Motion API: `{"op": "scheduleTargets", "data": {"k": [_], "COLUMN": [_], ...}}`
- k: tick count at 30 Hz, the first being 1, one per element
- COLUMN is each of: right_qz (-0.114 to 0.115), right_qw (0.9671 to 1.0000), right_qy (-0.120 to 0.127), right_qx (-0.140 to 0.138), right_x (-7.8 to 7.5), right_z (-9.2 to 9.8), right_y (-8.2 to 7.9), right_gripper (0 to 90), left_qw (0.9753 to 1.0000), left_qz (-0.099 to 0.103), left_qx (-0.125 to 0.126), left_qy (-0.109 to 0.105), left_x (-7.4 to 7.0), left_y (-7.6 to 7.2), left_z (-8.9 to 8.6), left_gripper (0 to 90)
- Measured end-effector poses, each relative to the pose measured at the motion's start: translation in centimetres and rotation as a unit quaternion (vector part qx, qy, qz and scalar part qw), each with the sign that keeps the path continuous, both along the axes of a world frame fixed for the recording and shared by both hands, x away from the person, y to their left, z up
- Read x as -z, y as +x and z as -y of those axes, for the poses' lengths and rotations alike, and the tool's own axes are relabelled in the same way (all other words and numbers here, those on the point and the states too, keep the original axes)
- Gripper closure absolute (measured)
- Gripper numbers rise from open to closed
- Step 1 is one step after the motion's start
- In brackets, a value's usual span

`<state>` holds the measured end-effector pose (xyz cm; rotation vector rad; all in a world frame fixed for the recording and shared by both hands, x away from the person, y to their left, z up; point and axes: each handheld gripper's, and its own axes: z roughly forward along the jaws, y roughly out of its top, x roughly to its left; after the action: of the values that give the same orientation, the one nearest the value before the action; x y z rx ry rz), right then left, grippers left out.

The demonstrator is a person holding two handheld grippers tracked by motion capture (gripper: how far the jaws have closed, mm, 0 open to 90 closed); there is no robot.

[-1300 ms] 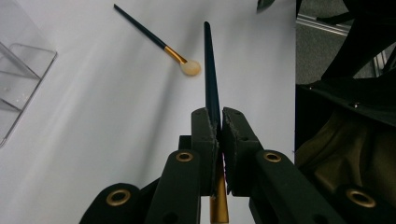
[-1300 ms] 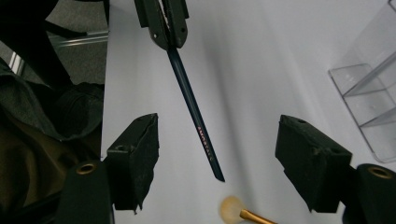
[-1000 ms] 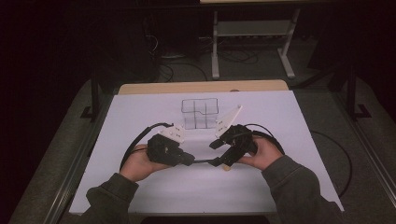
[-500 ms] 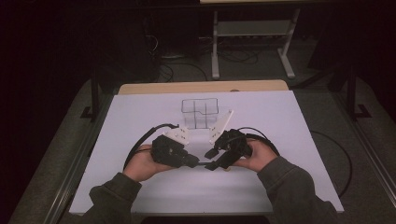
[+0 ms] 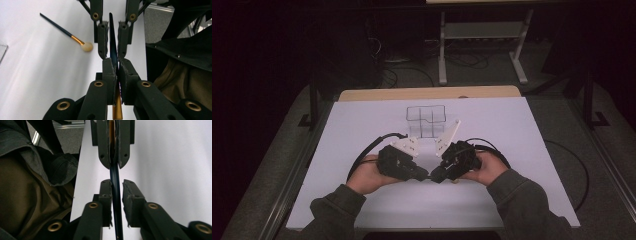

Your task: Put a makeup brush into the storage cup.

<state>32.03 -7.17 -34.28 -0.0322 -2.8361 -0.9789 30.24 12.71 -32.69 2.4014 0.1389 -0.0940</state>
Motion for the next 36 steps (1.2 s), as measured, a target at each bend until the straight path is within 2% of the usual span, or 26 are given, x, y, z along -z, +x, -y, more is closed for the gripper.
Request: {"op": "scheduleTargets", "data": {"k": [2, 4, 7, 9, 12, 15, 19, 26, 30, 33, 36], "right_qz": [0.003, -0.007, -0.014, -0.016, -0.010, -0.003, 0.003, 0.006, 0.013, 0.014, 0.017], "right_qw": [1.0000, 0.9999, 0.9998, 0.9997, 0.9998, 0.9999, 0.9999, 0.9997, 0.9995, 0.9995, 0.9995], "right_qy": [0.004, 0.005, 0.007, 0.009, 0.012, 0.011, 0.014, 0.019, 0.022, 0.023, 0.023], "right_qx": [-0.006, -0.009, -0.013, -0.014, -0.014, -0.009, 0.001, 0.014, 0.016, 0.014, 0.013], "right_x": [0.0, 0.2, 0.4, 0.5, 0.6, 0.7, 0.7, 0.5, 0.6, 0.7, 0.7], "right_z": [0.0, 0.0, 0.1, 0.2, 0.2, 0.4, 1.0, 2.0, 2.1, 2.1, 2.0], "right_y": [0.0, -0.1, -0.1, -0.2, -0.2, -0.3, -0.2, -0.4, -0.5, -0.6, -0.6], "right_gripper": [80.9, 81.9, 82.6, 82.8, 82.9, 82.9, 83.0, 83.0, 82.9, 83.0, 82.9], "left_qw": [1.0000, 1.0000, 0.9999, 0.9999, 0.9999, 0.9999, 0.9999, 0.9994, 0.9991, 0.9992, 0.9993], "left_qz": [0.000, -0.001, 0.000, -0.006, -0.006, -0.010, -0.014, -0.016, -0.024, -0.027, -0.030], "left_qx": [0.002, 0.003, 0.009, 0.010, 0.010, 0.005, -0.001, -0.029, -0.032, -0.029, -0.024], "left_qy": [0.002, 0.004, 0.006, 0.008, 0.008, 0.001, -0.009, -0.013, -0.011, -0.002, -0.006], "left_x": [0.0, 0.0, 0.1, 0.1, 0.2, 0.1, -0.2, -0.2, 0.2, 0.4, 0.4], "left_y": [0.0, -0.1, -0.2, -0.1, -0.1, 0.0, -0.1, 0.2, 0.2, 0.4, 0.4], "left_z": [0.1, 0.1, 0.2, 0.2, 0.2, 0.1, -0.6, -2.0, -2.1, -1.9, -1.9], "left_gripper": [83.7, 83.7, 83.6, 83.5, 82.3, 72.1, 68.1, 61.5, 62.1, 67.1, 73.6]}}
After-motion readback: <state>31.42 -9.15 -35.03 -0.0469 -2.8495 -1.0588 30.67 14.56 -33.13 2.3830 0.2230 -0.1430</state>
